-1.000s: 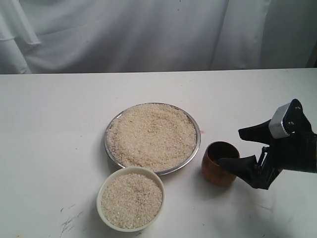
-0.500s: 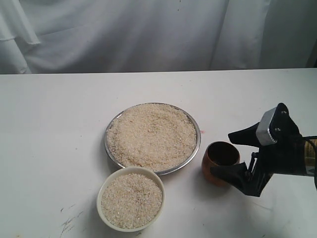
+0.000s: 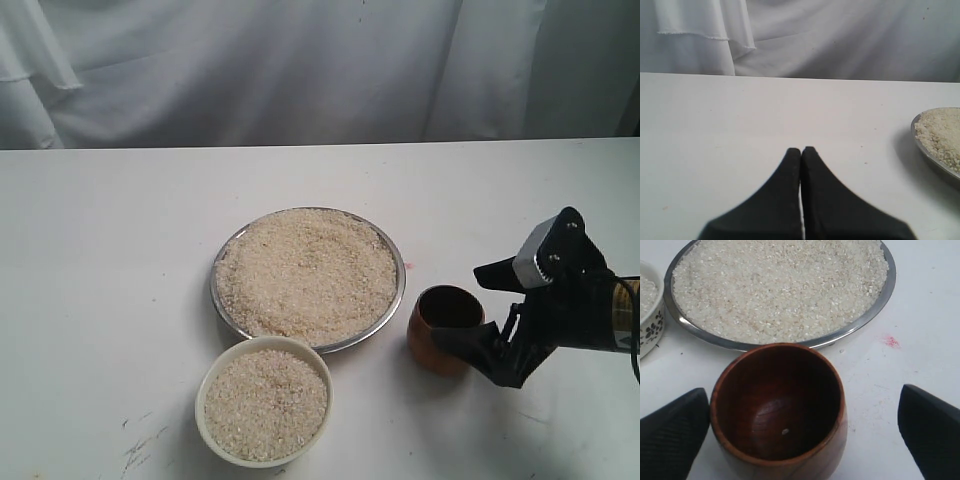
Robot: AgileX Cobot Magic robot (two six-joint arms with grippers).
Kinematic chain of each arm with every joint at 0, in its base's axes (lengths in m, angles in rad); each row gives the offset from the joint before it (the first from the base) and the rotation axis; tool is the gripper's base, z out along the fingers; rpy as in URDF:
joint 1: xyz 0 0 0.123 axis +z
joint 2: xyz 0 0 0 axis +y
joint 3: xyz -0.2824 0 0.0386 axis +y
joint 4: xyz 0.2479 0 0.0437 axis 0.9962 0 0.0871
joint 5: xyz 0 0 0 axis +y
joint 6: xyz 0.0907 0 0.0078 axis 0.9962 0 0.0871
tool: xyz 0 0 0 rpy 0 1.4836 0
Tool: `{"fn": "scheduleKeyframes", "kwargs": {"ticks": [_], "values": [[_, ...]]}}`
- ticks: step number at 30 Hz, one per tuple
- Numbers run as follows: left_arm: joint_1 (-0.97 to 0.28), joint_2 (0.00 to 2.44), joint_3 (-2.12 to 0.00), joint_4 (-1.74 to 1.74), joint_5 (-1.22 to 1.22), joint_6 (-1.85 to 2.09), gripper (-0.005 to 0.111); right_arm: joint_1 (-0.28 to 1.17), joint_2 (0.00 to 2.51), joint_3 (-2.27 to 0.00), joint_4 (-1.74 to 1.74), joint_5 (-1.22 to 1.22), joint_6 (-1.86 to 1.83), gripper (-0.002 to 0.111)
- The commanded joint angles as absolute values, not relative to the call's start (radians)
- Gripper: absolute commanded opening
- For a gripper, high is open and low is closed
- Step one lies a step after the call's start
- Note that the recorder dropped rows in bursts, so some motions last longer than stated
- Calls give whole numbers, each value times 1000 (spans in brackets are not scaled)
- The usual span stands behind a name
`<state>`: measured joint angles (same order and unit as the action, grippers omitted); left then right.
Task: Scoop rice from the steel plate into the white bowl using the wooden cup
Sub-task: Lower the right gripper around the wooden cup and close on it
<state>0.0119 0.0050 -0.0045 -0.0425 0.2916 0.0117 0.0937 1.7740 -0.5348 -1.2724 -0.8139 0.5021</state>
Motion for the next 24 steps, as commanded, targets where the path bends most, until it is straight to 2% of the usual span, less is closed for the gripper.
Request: {"fn": "scheduleKeyframes", "kwargs": {"ticks": [1, 17, 24], "values": [[10, 0, 0, -43, 285, 9, 0, 99, 1773, -540, -1265, -814, 502, 93], [10, 0, 0, -43, 285, 9, 0, 99, 1773, -540, -1265, -840, 507, 93], [10, 0, 0, -43, 285, 9, 0, 147, 1794, -540, -1267, -820, 476, 93]]}}
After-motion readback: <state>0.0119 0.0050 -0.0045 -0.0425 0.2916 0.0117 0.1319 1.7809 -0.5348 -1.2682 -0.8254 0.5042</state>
